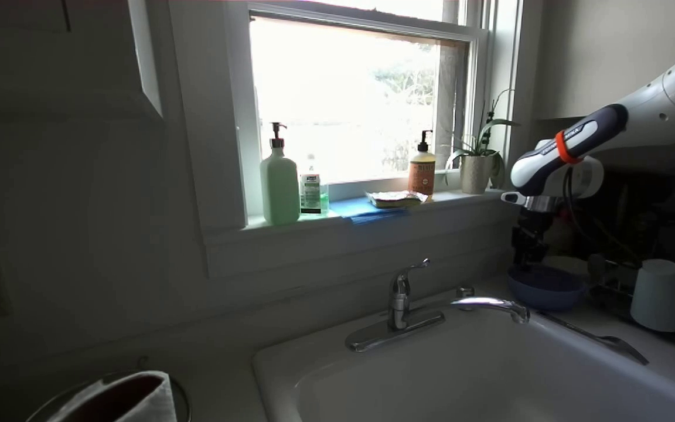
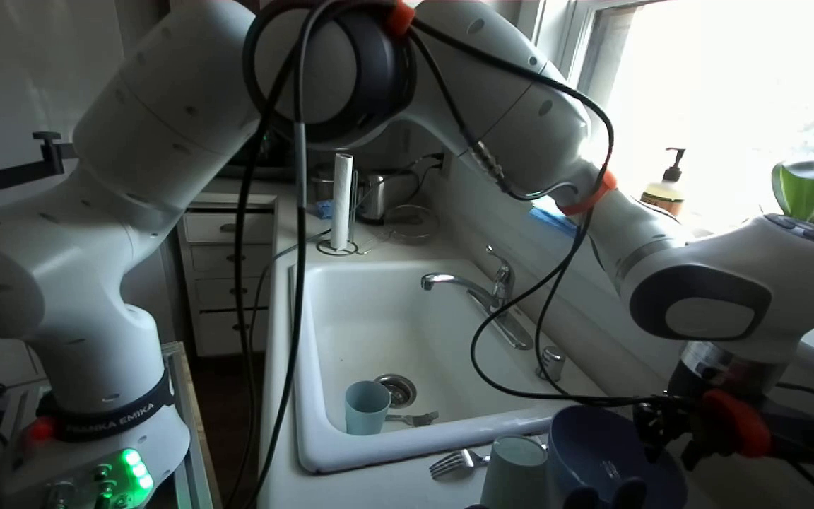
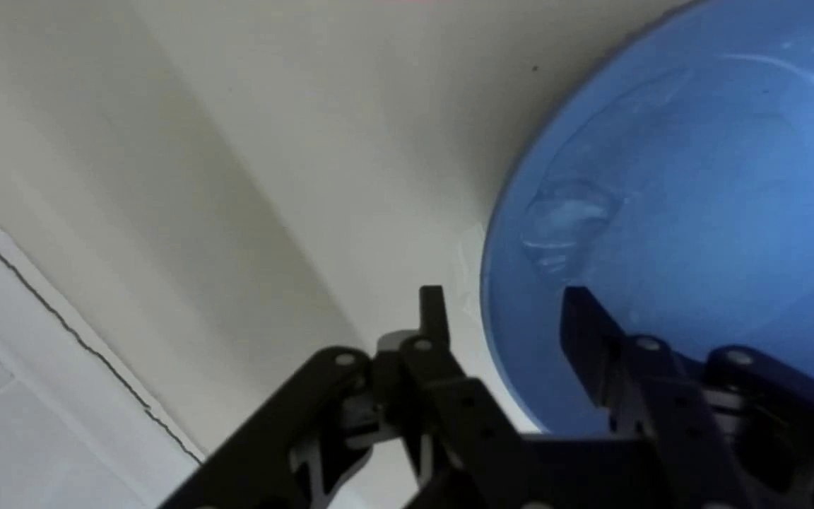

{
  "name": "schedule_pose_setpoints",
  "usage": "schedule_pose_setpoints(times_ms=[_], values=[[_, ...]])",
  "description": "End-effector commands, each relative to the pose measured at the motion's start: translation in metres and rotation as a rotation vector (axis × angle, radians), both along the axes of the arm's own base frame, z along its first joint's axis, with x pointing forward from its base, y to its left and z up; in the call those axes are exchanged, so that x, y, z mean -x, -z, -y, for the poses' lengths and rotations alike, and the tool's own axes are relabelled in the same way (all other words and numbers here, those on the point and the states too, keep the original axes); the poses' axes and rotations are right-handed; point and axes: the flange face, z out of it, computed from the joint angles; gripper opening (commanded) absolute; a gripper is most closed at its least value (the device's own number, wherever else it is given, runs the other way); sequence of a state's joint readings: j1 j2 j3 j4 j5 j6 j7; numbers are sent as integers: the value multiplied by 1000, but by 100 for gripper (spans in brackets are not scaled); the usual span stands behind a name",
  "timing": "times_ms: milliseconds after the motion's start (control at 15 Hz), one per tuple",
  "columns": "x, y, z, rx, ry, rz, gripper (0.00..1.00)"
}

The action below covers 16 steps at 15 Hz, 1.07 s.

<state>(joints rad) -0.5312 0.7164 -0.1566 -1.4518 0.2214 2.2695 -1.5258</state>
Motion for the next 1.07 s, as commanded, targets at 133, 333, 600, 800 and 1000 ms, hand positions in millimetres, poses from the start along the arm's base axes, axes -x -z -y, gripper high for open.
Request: schedule_pose_setpoints(times_ms=[133,333,600,800,1000], values=[[-1,-28,-18,3,103,4,91],[2,-52,-26,12,163,28,100],[17,-80,-34,-2,321,43,100],[29,-95,-38,10,451,85,100],[44,-104,-44,-57,563,68,100]])
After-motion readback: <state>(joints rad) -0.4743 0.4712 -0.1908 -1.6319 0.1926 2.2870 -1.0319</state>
